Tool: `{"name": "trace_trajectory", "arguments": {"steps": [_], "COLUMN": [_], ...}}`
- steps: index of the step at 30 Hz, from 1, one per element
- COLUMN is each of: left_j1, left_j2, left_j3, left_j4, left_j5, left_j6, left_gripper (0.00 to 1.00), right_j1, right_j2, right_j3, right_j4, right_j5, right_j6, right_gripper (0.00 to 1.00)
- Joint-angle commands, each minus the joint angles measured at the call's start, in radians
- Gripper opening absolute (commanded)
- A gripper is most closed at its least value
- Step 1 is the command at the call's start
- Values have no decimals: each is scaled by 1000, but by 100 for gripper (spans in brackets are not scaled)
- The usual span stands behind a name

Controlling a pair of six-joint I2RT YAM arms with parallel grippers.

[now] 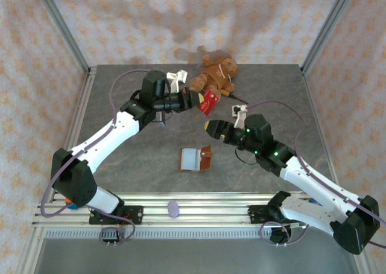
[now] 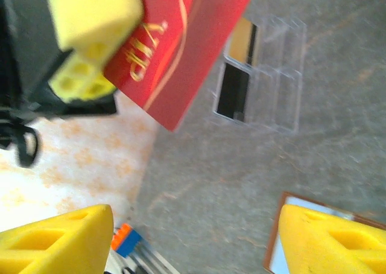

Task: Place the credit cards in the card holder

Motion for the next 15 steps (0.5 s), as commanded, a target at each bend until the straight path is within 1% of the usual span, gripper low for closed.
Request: {"name": "trace_trajectory", "arguments": {"steps": [1,3,5,6,9,11,12,13,15], "left_j1": [6,6,5,4,-2,-10,-12,-12,-12], "left_j2": [-70,-87,-98,-100,-103,-108,-109,-110,-116], "left_j3": [-34,-69,-105,-115,-152,-166,-167,-166,-169], "left_j4": [187,251,309,332,411,422,413,395,385], "left_j5": [104,105,103,103,114,114,117,119,120], "left_j6": [-125,-167,-204,-222,-282,-291,-285,-278,-271], "left_gripper": [3,3,3,2,2,1,2,2,2], "right_j1": [-5,-5,-7,-8,-40,-62,-65,-65,-65], "right_j2": [-76,-114,-139,-143,-109,-67,-50,-40,-34], "right_j3": [-60,-83,-78,-79,-98,-120,-124,-123,-113], "right_j4": [192,229,191,195,287,428,473,496,500], "right_j5": [45,82,130,130,54,-29,-46,-54,-58], "right_j6": [98,134,162,173,272,347,371,381,381], "right_gripper": [73,74,74,74,71,66,63,63,63]}}
